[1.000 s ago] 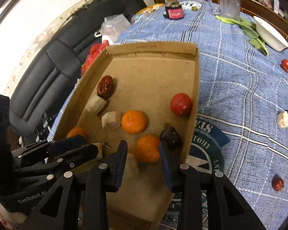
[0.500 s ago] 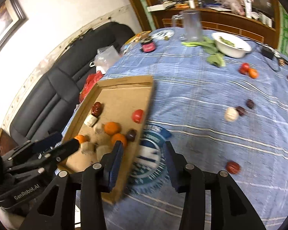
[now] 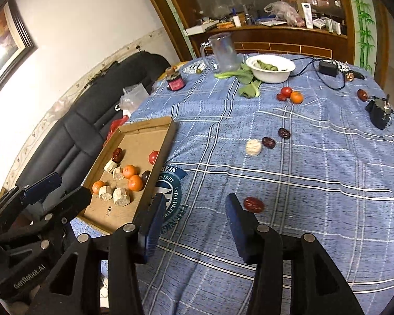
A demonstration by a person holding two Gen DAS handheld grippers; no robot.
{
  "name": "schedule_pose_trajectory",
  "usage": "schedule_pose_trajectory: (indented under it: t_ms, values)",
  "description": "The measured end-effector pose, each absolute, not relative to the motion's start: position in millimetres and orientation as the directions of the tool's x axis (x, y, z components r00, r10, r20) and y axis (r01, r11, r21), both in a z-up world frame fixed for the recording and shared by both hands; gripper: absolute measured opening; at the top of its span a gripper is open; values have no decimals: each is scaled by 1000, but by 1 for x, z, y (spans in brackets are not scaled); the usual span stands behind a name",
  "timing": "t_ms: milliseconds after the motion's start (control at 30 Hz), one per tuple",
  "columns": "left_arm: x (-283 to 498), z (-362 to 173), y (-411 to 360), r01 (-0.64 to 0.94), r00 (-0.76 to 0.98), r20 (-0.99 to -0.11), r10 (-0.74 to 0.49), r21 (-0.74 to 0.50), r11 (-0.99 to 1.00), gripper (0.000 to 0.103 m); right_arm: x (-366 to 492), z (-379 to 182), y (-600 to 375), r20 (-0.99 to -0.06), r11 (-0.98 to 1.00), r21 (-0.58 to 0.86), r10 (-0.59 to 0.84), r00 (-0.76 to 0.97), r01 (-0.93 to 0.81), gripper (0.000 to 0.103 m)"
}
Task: Organize fruits
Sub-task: 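Move both grippers back over the table toward a round bun and a red date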
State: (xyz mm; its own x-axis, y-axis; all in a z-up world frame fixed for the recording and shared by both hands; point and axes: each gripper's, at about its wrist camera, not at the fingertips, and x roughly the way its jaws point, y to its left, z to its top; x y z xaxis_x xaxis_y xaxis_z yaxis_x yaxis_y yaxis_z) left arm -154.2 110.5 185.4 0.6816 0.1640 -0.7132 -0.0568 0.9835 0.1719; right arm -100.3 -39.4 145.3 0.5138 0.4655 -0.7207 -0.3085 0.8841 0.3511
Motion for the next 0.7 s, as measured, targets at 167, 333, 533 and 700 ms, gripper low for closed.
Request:
schedule_pose_trajectory:
  t_ms: [167,333,533,700]
  values:
    - [-160,186,96,-44,682,-710,176,201,979,64,-106,147,-49,-711,882,356,470,523,-309,54]
    - [-160,183,92,-31,675,-716,180,216,976,64,-105,143,-54,-712,882,365,472,520,-299,54]
    - [-151,177,96,-22,660,-732,170,208,978,64,-97,137,-51,-725,885,372,466,508,-281,54]
    - [-135,166,104,-7,633,-761,141,176,984,64,-88,127,-48,-741,890,372,455,494,-263,54]
